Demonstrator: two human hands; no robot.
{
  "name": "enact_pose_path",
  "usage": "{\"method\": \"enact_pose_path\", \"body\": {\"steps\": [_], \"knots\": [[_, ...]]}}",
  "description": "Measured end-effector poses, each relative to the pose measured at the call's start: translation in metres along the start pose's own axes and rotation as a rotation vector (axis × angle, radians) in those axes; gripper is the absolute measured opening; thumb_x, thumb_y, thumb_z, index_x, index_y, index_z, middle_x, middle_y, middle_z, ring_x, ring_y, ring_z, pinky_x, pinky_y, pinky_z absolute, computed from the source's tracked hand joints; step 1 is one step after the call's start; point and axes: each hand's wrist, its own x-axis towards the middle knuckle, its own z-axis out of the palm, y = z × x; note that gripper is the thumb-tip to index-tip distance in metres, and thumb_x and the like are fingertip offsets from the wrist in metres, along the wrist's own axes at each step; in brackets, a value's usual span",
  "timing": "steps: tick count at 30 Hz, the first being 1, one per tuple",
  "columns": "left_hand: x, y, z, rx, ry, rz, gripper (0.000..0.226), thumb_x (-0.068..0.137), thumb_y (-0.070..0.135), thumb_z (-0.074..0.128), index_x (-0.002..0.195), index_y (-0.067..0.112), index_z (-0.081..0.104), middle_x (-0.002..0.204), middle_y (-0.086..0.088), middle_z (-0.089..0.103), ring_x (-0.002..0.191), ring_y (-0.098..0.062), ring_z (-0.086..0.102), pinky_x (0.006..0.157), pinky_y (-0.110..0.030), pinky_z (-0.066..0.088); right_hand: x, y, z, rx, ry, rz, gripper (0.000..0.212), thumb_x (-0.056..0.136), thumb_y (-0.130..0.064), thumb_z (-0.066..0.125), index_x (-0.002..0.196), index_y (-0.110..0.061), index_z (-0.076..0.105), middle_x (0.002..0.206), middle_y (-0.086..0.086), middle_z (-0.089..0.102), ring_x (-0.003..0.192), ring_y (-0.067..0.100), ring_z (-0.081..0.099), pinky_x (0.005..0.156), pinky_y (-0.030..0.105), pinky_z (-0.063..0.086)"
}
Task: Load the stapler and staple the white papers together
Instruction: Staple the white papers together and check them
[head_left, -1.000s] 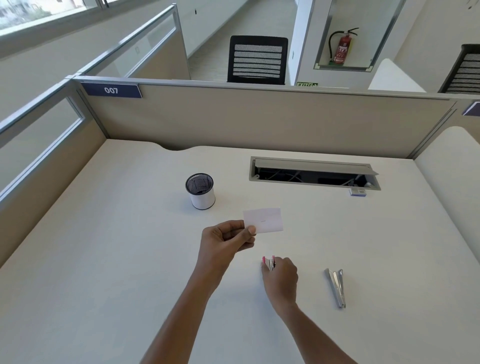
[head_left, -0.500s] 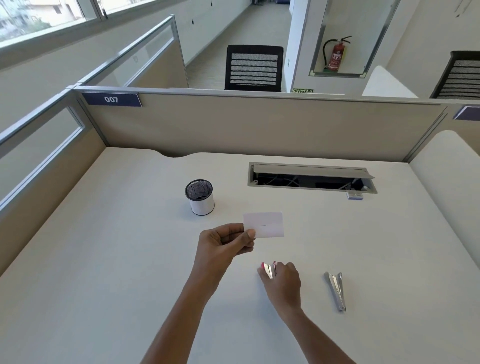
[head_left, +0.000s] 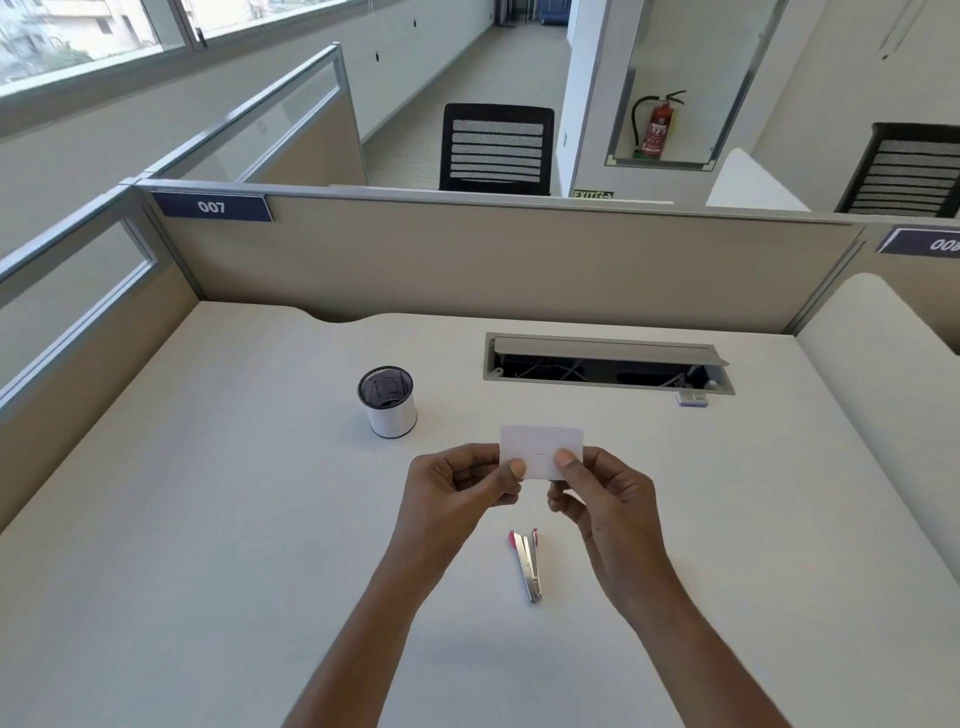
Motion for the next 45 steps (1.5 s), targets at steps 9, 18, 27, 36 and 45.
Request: {"method": "enact_pose_path", "body": {"steps": [9, 18, 27, 36, 45], "knots": [[-0.001, 0.006, 0.020, -0.023, -0.119, -0.056, 0.023, 0.090, 0.022, 0.074, 0.110, 0.010, 0.080, 0.098, -0.014, 0.078, 0.087, -0.016, 0.071, 0.073, -0.031, 0.057, -0.006, -0.004, 0.000, 0.014, 0.068, -0.047, 0.013, 0.091, -0.008, 0.070, 0.080, -0.005, 0.077, 0.070, 0.014, 0.064, 0.065, 0.022, 0.054, 0.070, 0.034, 0.051], [-0.005, 0.003, 0.041, -0.199, -0.004, -0.120, 0.019, 0.091, 0.020, 0.074, 0.105, 0.009, 0.079, 0.088, -0.009, 0.074, 0.083, -0.016, 0.068, 0.067, -0.030, 0.055, -0.009, -0.005, -0.003, 0.003, 0.041, -0.074, 0.012, 0.092, -0.010, 0.069, 0.087, -0.006, 0.079, 0.074, 0.013, 0.069, 0.068, 0.023, 0.056, 0.074, 0.038, 0.051], [-0.009, 0.001, 0.052, -0.077, 0.284, 0.076, 0.025, 0.086, 0.022, 0.081, 0.109, 0.018, 0.073, 0.098, 0.001, 0.077, 0.092, -0.017, 0.073, 0.075, -0.030, 0.061, -0.004, -0.009, -0.008, -0.130, 0.200, -0.149, 0.012, 0.092, -0.010, 0.071, 0.083, -0.008, 0.078, 0.067, 0.005, 0.069, 0.063, 0.018, 0.058, 0.066, 0.033, 0.052], [-0.025, 0.010, 0.078, 0.012, 0.163, 0.229, 0.016, 0.092, 0.025, 0.074, 0.108, 0.022, 0.077, 0.104, 0.004, 0.080, 0.107, -0.012, 0.073, 0.087, -0.028, 0.061, -0.008, -0.018, 0.002, -0.689, 0.350, -0.740, 0.009, 0.091, -0.010, 0.073, 0.097, -0.012, 0.079, 0.081, -0.002, 0.067, 0.069, 0.013, 0.065, 0.060, 0.026, 0.053], [-0.019, 0.021, 0.078, -0.078, 0.120, 0.201, 0.017, 0.099, 0.018, 0.066, 0.107, 0.013, 0.080, 0.102, -0.004, 0.081, 0.101, -0.026, 0.076, 0.089, -0.043, 0.061, -0.015, -0.013, 0.002, -0.888, 0.142, -0.864, 0.038, 0.091, -0.019, 0.067, 0.128, -0.006, 0.068, 0.102, 0.003, 0.062, 0.088, 0.019, 0.061, 0.072, 0.026, 0.054]]}}
